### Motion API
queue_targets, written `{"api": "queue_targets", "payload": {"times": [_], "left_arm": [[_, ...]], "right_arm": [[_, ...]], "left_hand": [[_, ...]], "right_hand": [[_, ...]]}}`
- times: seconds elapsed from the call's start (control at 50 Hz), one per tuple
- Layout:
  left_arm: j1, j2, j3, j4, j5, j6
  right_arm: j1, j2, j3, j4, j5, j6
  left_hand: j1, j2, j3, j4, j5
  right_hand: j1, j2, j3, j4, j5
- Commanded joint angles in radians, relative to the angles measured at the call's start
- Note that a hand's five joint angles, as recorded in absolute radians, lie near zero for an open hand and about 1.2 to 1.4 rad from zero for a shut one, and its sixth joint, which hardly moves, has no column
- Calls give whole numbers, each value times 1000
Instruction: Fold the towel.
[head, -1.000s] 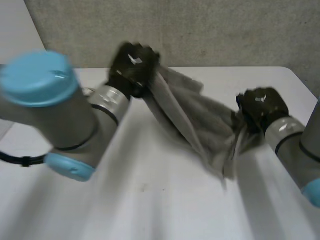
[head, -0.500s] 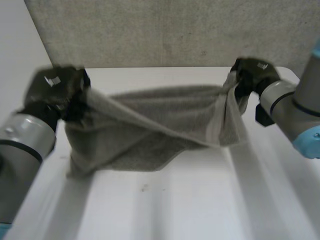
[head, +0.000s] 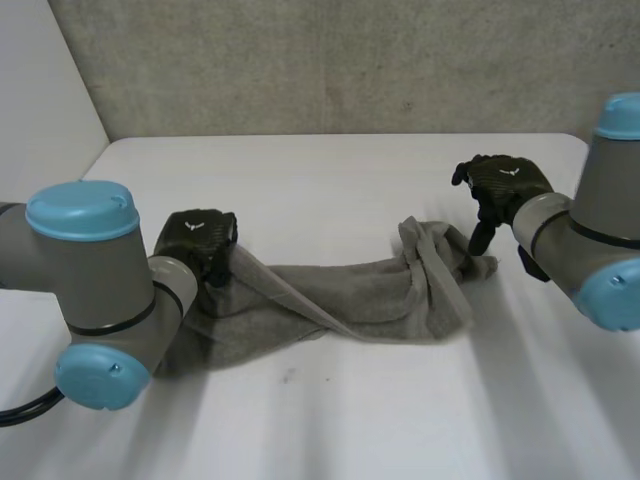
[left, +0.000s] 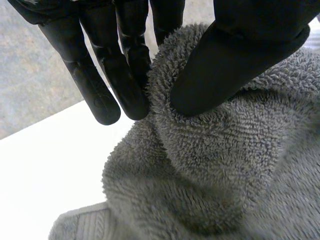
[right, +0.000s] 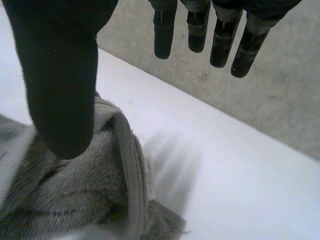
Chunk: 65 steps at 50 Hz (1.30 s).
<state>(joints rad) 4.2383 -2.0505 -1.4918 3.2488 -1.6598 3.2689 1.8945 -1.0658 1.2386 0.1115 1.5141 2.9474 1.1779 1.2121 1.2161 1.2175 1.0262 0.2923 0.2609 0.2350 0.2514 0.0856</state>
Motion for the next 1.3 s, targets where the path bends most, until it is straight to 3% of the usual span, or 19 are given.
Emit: {"api": "queue_targets", "payload": {"times": [0.02,0.12,0.28,0.32,0.46,0.6,0.82,0.92,0.98,1.04,1.1,1.12,1.2,1.3], "left_arm": [[8,0,28,0,0,2],[37,-3,62,-1,3,-1],[43,0,110,-1,3,-5],[40,3,110,-6,3,-6],[35,4,110,-34,3,-11],[41,6,110,-34,2,-12],[48,13,108,-37,2,-12],[54,13,108,-37,2,-12],[54,15,107,-37,2,-11],[54,15,105,-38,2,-11],[52,16,102,-43,2,-9],[52,16,102,-43,2,-9],[51,21,100,-76,2,-8],[43,70,94,-159,5,3]], "right_arm": [[9,-187,298,-76,-25,-257],[15,-241,458,-133,-22,-304],[121,-261,556,-277,-28,-37],[155,-221,539,-292,-28,42],[283,-70,441,-328,-19,76],[305,122,311,-342,8,13],[293,190,262,-477,64,-179],[293,201,249,-573,107,-235],[293,201,243,-587,115,-248],[275,201,225,-599,121,-283],[264,199,220,-598,121,-297],[255,195,213,-592,121,-315],[238,162,202,-581,120,-338],[161,-19,185,-452,107,-358]], "left_hand": [[218,184,180,179,196],[218,184,180,179,196],[218,184,180,179,196],[218,184,180,179,196],[218,184,180,179,196],[218,184,180,179,196],[218,184,180,179,196],[218,184,180,179,196],[218,184,180,179,196],[218,184,180,179,196],[218,184,180,179,196],[218,184,180,179,196],[218,184,180,179,196],[218,184,180,179,196]], "right_hand": [[-118,-86,-60,-77,-86],[-118,-86,-60,-77,-86],[-118,-86,-60,-77,-86],[-118,-86,-60,-77,-86],[-118,-86,-60,-77,-86],[-75,-44,-18,-34,-43],[133,165,191,174,165],[338,370,396,379,370],[403,435,461,444,435],[769,800,826,810,801],[894,925,951,935,926],[1102,1133,1159,1143,1134],[1104,1135,1161,1145,1136],[1104,1135,1161,1145,1136]]}}
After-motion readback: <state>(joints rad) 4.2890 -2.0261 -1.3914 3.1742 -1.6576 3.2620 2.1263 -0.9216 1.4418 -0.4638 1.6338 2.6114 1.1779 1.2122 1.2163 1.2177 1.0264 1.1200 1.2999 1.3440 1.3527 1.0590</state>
